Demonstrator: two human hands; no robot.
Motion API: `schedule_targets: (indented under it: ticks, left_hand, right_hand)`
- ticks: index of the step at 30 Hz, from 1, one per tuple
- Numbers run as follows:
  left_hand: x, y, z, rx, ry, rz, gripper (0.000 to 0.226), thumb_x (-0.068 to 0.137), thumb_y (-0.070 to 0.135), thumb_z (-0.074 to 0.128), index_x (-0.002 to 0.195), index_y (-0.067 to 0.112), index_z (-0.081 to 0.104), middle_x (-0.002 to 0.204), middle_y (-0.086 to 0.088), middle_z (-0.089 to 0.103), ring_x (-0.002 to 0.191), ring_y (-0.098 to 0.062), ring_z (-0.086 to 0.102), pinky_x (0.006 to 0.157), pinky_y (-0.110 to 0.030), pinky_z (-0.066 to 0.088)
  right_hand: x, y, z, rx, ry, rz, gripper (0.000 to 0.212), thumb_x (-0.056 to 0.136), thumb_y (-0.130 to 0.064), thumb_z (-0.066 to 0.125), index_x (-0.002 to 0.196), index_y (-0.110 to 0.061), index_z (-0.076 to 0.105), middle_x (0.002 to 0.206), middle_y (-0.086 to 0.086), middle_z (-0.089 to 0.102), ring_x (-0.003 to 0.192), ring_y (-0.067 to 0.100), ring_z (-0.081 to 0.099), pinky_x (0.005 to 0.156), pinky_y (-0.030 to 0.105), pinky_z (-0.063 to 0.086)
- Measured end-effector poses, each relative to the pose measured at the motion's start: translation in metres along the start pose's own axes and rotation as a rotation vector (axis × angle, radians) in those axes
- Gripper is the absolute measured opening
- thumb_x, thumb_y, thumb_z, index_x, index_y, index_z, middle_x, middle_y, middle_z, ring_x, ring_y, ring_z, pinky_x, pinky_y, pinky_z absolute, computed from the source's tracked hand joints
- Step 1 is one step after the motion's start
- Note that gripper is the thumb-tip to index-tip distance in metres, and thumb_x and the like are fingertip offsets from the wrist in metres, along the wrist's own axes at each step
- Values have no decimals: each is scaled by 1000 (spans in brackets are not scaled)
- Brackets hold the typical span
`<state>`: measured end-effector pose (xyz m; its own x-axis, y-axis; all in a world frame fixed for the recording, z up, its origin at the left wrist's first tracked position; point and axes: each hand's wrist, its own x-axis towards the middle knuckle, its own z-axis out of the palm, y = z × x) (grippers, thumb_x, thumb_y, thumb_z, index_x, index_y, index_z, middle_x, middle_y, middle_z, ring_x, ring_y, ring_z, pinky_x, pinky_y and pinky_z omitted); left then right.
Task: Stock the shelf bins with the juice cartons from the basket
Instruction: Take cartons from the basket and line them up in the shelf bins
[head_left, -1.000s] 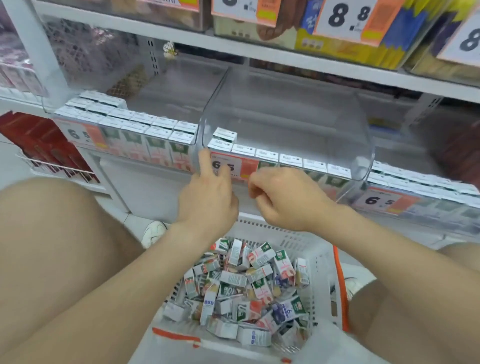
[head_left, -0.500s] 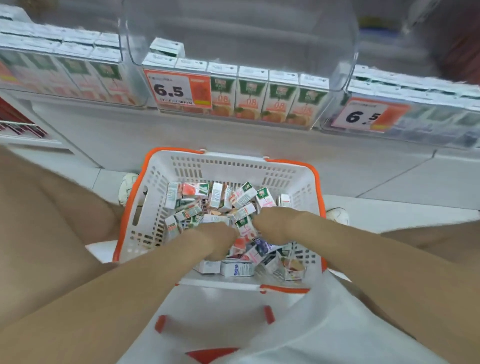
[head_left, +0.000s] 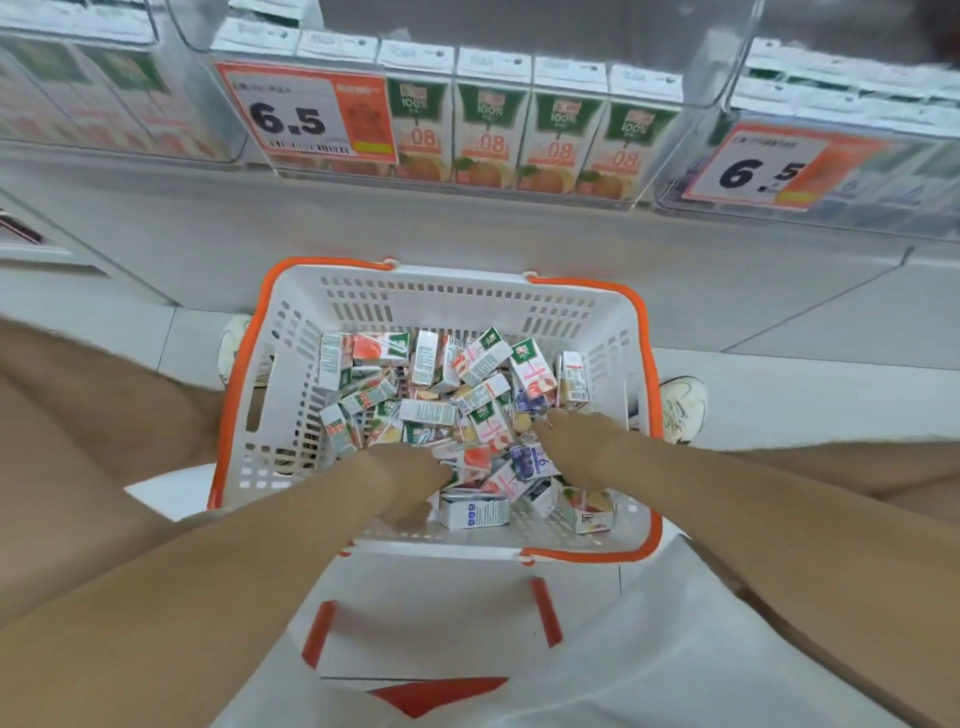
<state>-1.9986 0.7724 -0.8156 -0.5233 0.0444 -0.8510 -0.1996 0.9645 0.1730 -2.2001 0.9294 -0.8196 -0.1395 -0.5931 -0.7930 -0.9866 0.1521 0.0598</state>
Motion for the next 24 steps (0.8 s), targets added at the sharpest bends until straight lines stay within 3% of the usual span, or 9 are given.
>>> schedule_targets:
  ticks: [3, 5, 8, 10, 13, 16, 18, 21, 24]
  left_hand:
    - [-3, -3, 0, -21, 56, -28, 39, 101, 9, 51, 140, 14, 47, 111, -9, 61, 88, -27, 62, 68, -40, 53]
    - [-5, -7, 0, -73, 45, -51, 50, 96, -1, 53, 143, 16, 44, 110, -9, 59, 83, -24, 62, 63, -38, 51]
    - [-8, -14, -6, -193, 55, -66, 54, 100, 5, 55, 149, 22, 43, 126, -9, 60, 101, -29, 66, 82, -44, 59]
    - [-11, -19, -15, -274, 89, -59, 54, 105, 13, 55, 155, 26, 40, 148, -7, 54, 124, -29, 60, 99, -44, 54]
    - [-16, -26, -31, -413, 180, -49, 55, 107, 17, 52, 158, 33, 40, 166, -3, 38, 144, -27, 47, 113, -45, 45]
    - [-29, -29, -54, -554, 325, -51, 53, 107, 20, 53, 157, 34, 43, 171, 0, 31, 150, -26, 40, 118, -41, 41]
    - [-44, -30, -73, -670, 453, -45, 50, 107, 23, 57, 154, 31, 46, 168, -1, 36, 144, -25, 46, 112, -36, 43]
    - [-73, -24, -100, -890, 656, -35, 47, 104, 25, 62, 150, 29, 50, 154, -2, 49, 123, -24, 56, 101, -40, 48]
    - [-105, -10, -122, -1082, 850, -1, 37, 102, 27, 68, 137, 22, 56, 128, 5, 61, 109, -19, 64, 84, -34, 52]
  right_hand:
    - [-4, -1, 3, 14, -73, 25, 58, 93, 2, 66, 147, -5, 46, 150, 19, 37, 128, 36, 53, 96, 48, 53]
    - [-5, -1, 4, 68, -61, 36, 57, 94, 3, 65, 147, -4, 45, 145, 19, 41, 124, 35, 55, 94, 47, 54]
    - [-7, -1, 3, 208, -19, -21, 67, 95, 0, 65, 153, -10, 35, 129, 13, 57, 104, 29, 63, 77, 39, 54]
    - [-9, -2, -5, 271, 0, -73, 61, 95, -3, 64, 150, -14, 40, 126, 11, 60, 102, 27, 62, 75, 36, 49]
    - [-15, -3, -29, 393, 92, -134, 50, 95, -16, 67, 143, -13, 53, 128, 11, 61, 116, 28, 60, 83, 33, 49]
    - [-30, 2, -64, 569, 251, -143, 47, 89, -26, 78, 130, -12, 60, 106, -2, 61, 98, 21, 57, 71, 25, 44]
    - [-46, 10, -90, 641, 354, -140, 43, 85, -27, 80, 123, -17, 63, 97, -8, 57, 92, 18, 57, 68, 24, 44]
    - [-74, 26, -121, 711, 484, -163, 38, 86, -29, 80, 119, -20, 64, 108, -1, 64, 97, 21, 62, 83, 40, 52]
    - [-105, 39, -145, 823, 658, -127, 44, 89, -37, 82, 122, -22, 56, 110, -2, 61, 97, 17, 59, 78, 36, 47]
